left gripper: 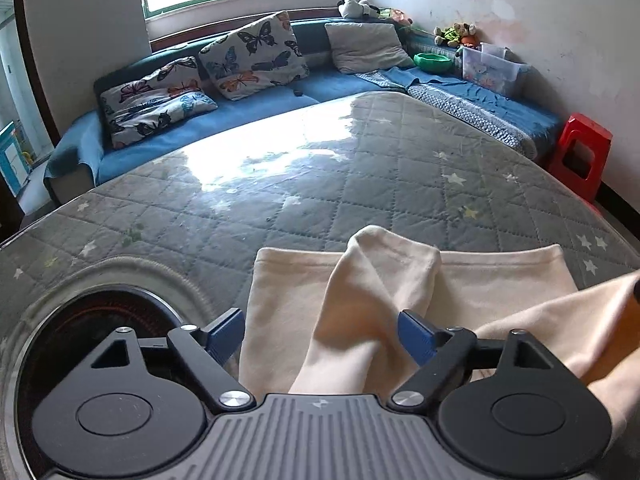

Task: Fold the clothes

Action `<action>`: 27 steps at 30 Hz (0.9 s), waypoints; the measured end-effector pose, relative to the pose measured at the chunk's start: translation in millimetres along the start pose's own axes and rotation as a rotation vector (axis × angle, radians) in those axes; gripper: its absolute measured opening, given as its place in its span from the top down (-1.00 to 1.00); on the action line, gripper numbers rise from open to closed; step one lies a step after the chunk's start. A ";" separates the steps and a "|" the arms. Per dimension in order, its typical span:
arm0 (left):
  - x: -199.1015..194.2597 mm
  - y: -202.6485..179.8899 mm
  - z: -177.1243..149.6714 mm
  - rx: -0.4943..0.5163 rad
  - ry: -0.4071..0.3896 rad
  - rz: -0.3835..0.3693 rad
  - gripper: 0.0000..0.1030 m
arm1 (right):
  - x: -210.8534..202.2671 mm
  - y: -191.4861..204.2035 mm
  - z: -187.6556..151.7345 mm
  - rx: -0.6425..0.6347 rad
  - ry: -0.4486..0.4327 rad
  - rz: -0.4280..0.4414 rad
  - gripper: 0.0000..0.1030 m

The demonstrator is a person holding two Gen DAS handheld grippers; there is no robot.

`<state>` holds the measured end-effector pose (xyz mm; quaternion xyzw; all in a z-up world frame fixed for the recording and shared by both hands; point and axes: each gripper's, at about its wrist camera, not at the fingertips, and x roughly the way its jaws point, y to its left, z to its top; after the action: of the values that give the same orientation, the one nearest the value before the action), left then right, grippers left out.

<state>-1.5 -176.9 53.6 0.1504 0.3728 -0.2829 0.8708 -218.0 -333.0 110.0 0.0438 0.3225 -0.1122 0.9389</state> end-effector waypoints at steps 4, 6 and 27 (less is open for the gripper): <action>9.0 -0.1 5.7 -0.010 -0.003 -0.017 -0.66 | 1.9 12.4 4.2 -0.044 -0.002 0.031 0.09; 13.8 -1.4 7.9 -0.011 0.002 -0.030 -0.65 | 1.9 17.7 7.6 -0.062 -0.008 0.060 0.07; -53.5 31.9 -15.4 -0.118 -0.158 0.073 0.87 | 51.0 69.6 -24.9 -0.199 0.168 0.188 0.31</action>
<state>-20.9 -123.9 84.1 0.0898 0.3134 -0.2393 0.9146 -177.2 -270.9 59.7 -0.0102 0.4038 0.0129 0.9147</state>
